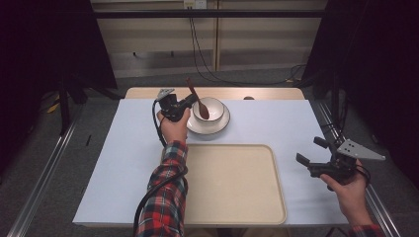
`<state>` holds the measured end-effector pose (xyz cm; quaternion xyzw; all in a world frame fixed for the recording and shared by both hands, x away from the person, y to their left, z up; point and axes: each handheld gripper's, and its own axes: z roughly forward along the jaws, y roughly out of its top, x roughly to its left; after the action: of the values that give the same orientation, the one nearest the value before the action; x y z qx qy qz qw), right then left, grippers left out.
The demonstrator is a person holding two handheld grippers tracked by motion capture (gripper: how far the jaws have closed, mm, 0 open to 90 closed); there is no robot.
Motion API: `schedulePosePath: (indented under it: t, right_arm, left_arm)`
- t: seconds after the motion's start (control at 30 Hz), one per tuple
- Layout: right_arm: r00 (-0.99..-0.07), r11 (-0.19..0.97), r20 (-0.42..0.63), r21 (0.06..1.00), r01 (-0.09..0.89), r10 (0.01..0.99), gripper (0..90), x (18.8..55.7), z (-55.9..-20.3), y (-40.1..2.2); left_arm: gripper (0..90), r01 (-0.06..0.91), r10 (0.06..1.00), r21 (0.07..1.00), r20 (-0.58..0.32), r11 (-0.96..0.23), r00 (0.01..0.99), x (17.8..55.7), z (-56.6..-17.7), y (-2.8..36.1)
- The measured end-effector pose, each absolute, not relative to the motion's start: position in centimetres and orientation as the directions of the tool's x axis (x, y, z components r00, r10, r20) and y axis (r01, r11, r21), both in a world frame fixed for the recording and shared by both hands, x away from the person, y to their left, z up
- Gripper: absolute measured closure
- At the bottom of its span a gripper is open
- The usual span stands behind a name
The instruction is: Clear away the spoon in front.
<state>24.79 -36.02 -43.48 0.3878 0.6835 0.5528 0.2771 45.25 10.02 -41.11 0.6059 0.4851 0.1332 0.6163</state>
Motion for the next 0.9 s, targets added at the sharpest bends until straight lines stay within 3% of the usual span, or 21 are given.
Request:
schedulePosePath:
  t: [0.9]
  right_arm:
    - [-0.574, 0.12, 0.028, 0.968, 0.219, 0.818, 0.9, 25.0, -43.8, -35.2]
  left_arm:
    - [85.8, 0.443, 0.7, 0.875, -0.442, 0.197, 0.561, 42.4, -36.1, 14.3]
